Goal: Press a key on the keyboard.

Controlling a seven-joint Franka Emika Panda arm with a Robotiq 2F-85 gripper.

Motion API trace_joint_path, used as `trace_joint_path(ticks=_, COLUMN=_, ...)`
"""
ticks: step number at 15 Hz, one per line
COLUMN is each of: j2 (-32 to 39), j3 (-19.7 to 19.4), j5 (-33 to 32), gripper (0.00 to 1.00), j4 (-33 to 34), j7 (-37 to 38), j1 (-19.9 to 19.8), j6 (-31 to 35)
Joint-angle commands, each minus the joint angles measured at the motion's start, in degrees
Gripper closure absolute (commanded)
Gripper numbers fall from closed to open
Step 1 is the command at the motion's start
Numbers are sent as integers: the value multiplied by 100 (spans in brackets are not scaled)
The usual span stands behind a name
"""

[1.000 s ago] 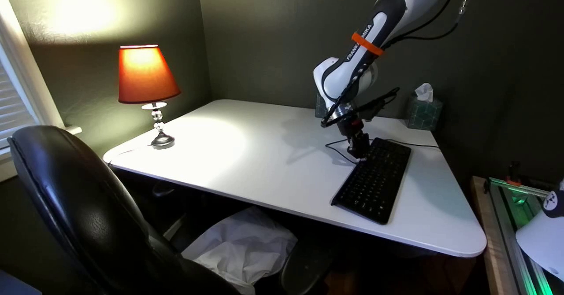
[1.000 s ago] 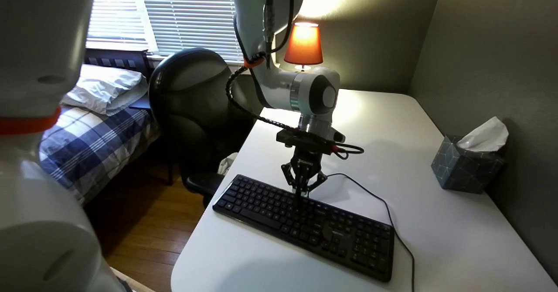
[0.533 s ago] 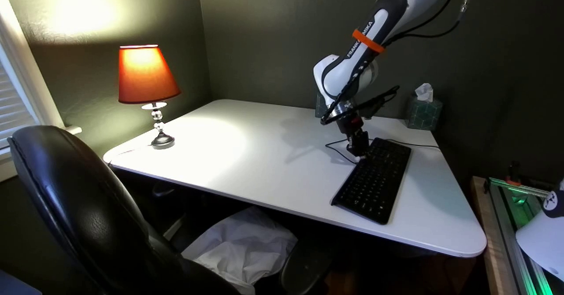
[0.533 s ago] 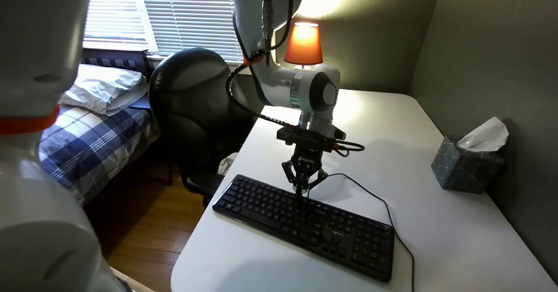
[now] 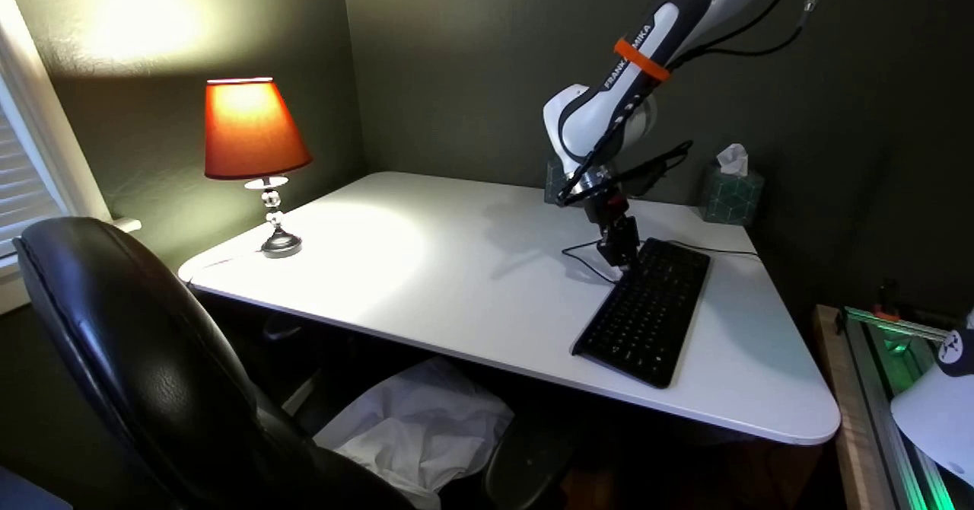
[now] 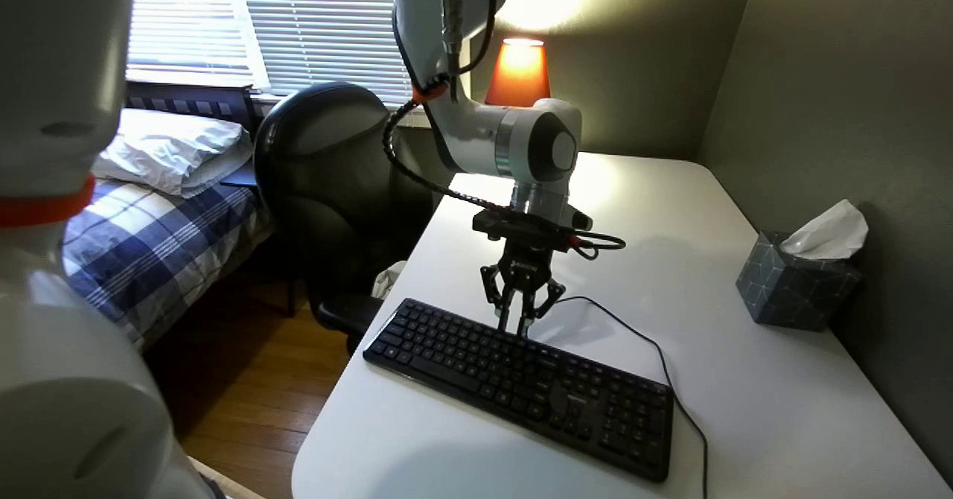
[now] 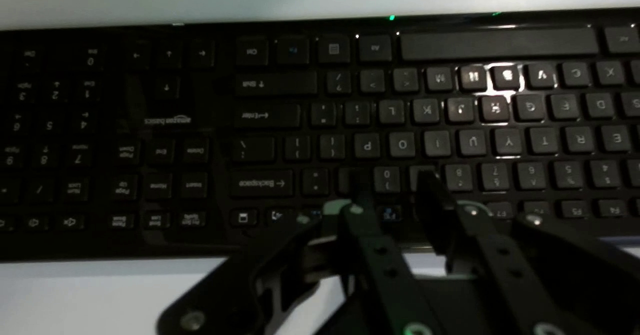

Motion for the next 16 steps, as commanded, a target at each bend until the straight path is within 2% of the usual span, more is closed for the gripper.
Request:
trace_joint_path(ticks=1, j2=-401, j3=-15, j5=-63, gripper=36, j4=-421, j7=-36, j1=-17, j6=203)
trace_joint_path(ticks=6, j2=-837, j3=-52, j5=-51, gripper=1, j4=-685, j7=69, j1=2, j6=214)
trace_joint_path(ticks=16, j2=-2006, j3=-60, j5=-92, gripper=0, j4=-1338, j7=340, j1=79, j6=390)
